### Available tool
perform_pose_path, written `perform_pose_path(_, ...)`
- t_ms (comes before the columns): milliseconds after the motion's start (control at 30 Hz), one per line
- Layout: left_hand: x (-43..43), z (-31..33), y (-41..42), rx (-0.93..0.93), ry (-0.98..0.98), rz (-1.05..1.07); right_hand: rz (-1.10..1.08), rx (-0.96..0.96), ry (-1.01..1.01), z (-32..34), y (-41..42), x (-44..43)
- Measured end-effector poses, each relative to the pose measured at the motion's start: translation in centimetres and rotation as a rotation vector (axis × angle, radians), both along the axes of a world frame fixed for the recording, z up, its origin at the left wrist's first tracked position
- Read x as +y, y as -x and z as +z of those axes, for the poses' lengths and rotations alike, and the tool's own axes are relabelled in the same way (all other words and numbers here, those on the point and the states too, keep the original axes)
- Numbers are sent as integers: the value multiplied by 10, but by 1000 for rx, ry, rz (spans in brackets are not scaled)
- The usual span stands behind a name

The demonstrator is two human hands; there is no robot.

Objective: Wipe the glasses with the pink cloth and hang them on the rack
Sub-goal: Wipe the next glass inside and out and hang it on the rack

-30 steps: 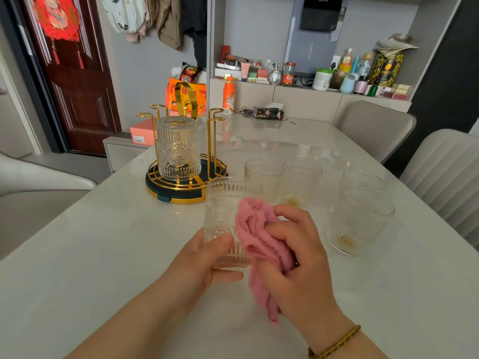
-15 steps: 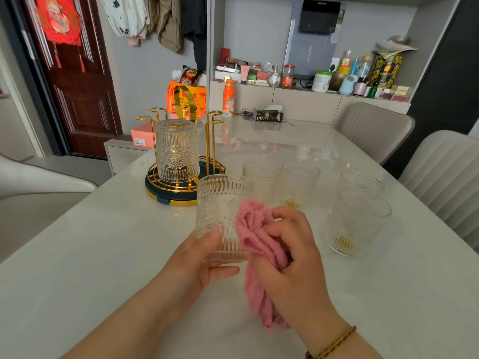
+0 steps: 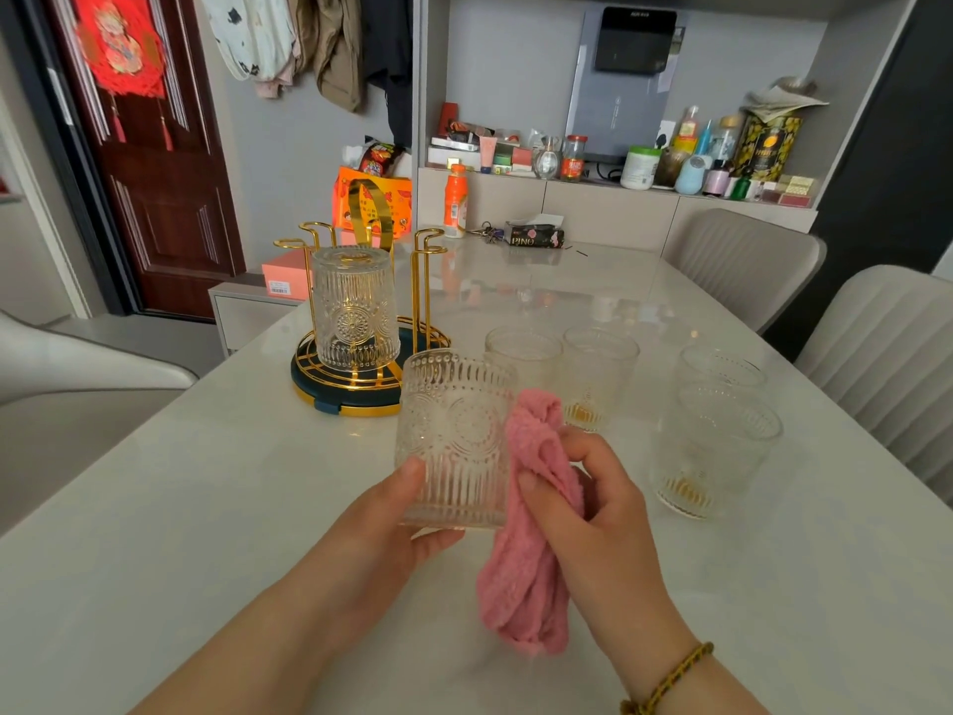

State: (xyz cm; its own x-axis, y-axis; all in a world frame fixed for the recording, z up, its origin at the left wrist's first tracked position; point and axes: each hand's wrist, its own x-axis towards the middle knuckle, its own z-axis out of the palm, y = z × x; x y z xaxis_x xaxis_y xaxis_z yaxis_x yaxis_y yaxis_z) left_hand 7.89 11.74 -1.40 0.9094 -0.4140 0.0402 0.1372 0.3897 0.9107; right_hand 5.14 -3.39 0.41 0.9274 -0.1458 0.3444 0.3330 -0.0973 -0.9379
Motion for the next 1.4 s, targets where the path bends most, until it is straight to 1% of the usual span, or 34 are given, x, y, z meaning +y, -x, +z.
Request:
perform_pose_path(67, -1, 2, 2, -16, -41, 8, -56, -65, 38, -1, -1, 0)
perform_pose_path(167, -4, 3, 3, -38, -94, 69, -98, -141, 24, 1, 0, 1)
perform_pose_path(267, -5, 1, 2, -16, -91, 120, -145, -231, 54, -1, 1, 2)
perform_pose_path(400, -8, -1, 3, 34, -141, 99, -189, -305, 162, -2, 0, 0)
perform_pose_path(533, -9, -4, 6, -1, -215, 62, -210, -379, 333, -5, 2, 6)
perform_pose_path(633, -8, -7, 4, 10, -197, 51, -178, -380, 336, -3, 3, 5)
perform_pose_path(700, -8, -5, 5, 22, -171, 23, -170, -338, 241, 2, 1, 2)
perform_pose_path(800, -9, -2, 6, 39, -112, -15, -148, -195, 71, 4, -1, -6)
perform_pose_path(900, -9, 1, 4, 70, 37, -28, -84, -8, 28, 2, -4, -7)
perform_pose_path(933, -7, 1, 2, 85, 87, -18, -59, 20, 36, 0, -4, -5)
perform_pose_path(967, -6, 2, 1, 95, 123, -5, -52, -9, 79, -2, -2, -2)
perform_pose_path(1067, -3, 2, -2, 91, 147, 12, -84, -249, 291, -4, 4, 7)
perform_pose_path(1133, -2, 3, -1, 79, 98, -17, -121, -385, 391, -3, 5, 6)
perform_pose_path(1200, -4, 4, 3, 61, 14, -73, -178, -473, 408, 1, 5, 3)
perform_pose_path(1233, -5, 4, 5, 53, -17, -101, -197, -483, 376, 4, 5, 1)
perform_pose_path(1300, -7, 6, 9, 53, -12, -131, -213, -436, 261, 6, 3, -2)
perform_pose_path(1367, -7, 8, 10, 74, 42, -122, -199, -307, 156, 5, 1, -5)
perform_pose_path(1400, -7, 9, 9, 89, 75, -101, -180, -227, 138, 3, -1, -5)
